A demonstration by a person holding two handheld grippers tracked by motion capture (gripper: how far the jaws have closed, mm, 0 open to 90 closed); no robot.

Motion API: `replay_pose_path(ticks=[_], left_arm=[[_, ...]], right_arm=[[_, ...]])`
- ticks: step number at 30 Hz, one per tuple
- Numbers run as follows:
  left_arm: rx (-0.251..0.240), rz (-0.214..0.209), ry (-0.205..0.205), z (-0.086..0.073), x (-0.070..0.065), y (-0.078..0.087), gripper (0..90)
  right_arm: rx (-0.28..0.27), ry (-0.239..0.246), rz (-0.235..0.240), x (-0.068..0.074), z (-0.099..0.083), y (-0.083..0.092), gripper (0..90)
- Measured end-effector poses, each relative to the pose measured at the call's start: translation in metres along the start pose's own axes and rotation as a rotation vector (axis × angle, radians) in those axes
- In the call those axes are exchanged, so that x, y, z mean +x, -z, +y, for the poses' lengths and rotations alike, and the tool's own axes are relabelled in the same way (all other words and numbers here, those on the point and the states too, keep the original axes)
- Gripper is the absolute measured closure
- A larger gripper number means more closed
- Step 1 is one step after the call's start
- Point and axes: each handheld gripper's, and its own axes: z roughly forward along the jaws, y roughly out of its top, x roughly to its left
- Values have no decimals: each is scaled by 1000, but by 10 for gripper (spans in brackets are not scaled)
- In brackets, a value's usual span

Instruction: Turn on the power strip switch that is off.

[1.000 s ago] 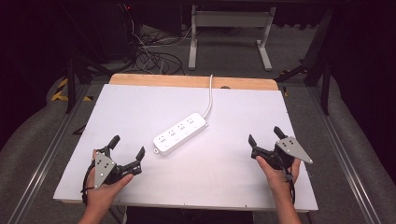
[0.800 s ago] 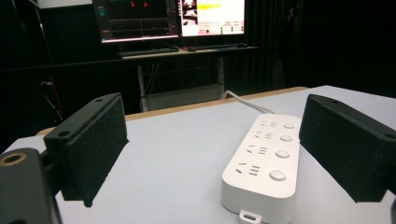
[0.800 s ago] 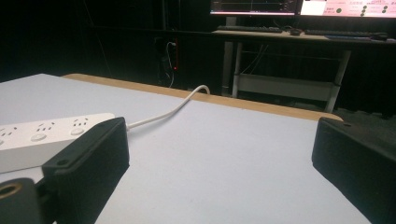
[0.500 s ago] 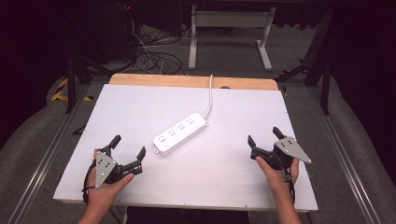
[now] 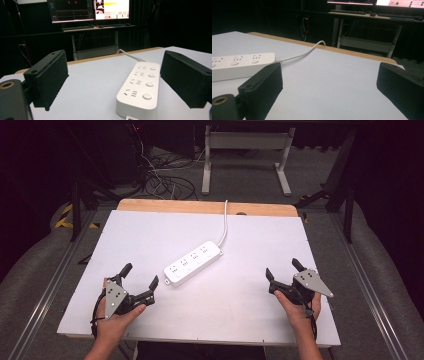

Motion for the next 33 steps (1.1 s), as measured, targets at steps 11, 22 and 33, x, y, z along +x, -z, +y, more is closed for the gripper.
replay_pose_path(ticks=[11, 22, 33], left_arm=[[-1, 1, -2, 0, 0, -1, 82], [-6, 12, 1, 1, 2, 4, 82], [-4, 7, -1, 0, 1, 2, 83]], right_arm=[[6, -2, 0, -1, -1, 1, 80], [19, 10, 13, 2, -2, -3, 84], [29, 17, 15, 3, -2, -3, 89]])
